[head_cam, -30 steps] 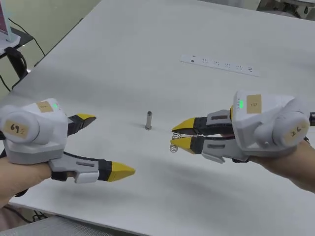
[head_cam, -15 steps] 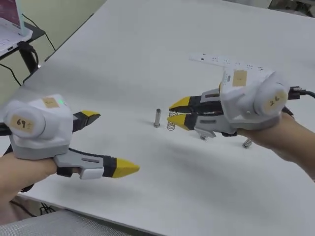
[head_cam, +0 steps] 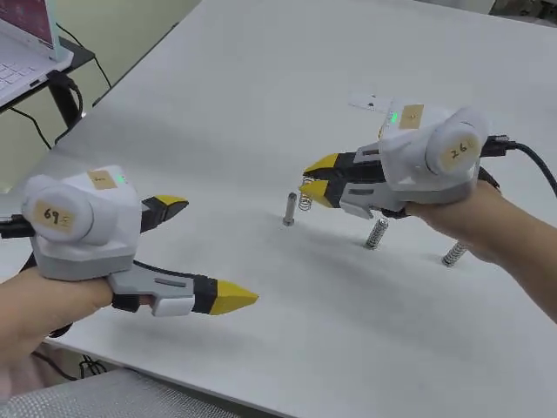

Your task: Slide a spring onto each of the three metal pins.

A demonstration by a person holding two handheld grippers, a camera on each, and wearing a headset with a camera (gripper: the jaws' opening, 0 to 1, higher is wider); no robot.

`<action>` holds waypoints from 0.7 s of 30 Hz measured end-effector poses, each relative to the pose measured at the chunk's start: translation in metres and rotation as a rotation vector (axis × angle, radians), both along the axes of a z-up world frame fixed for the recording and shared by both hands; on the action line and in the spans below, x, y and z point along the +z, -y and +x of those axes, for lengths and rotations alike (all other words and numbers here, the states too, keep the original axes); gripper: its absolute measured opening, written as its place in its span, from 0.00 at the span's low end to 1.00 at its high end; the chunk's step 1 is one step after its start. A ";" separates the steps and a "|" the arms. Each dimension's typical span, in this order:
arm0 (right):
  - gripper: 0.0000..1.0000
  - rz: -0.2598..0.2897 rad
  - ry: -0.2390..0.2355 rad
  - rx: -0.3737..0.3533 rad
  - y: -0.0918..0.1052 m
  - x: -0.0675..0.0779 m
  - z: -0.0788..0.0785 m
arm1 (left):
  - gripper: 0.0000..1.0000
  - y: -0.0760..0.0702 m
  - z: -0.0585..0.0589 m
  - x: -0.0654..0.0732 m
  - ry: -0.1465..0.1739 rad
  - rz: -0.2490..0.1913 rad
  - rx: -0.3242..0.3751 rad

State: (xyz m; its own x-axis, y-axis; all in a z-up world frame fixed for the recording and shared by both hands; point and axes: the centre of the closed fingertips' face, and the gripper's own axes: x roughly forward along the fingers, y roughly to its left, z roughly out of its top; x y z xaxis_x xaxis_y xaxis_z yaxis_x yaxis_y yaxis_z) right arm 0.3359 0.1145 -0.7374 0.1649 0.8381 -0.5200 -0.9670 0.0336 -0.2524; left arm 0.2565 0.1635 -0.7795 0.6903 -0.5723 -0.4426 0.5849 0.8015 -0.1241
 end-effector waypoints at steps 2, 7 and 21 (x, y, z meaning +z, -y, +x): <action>0.07 0.006 -0.003 -0.007 -0.002 0.002 0.004 | 0.98 0.001 0.000 0.000 -0.001 0.002 -0.001; 0.07 0.015 -0.014 -0.020 -0.008 0.002 0.011 | 0.98 0.002 0.000 0.001 -0.001 0.002 0.001; 0.07 0.011 -0.038 -0.039 -0.012 -0.005 0.016 | 0.98 0.005 0.001 0.001 -0.004 0.001 -0.005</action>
State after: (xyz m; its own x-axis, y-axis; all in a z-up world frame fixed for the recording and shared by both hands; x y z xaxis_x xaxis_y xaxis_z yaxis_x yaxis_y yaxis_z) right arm 0.3522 0.1263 -0.7429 0.1777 0.8369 -0.5177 -0.9739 0.0741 -0.2146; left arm 0.2577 0.1582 -0.7782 0.6855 -0.5757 -0.4458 0.5889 0.7984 -0.1256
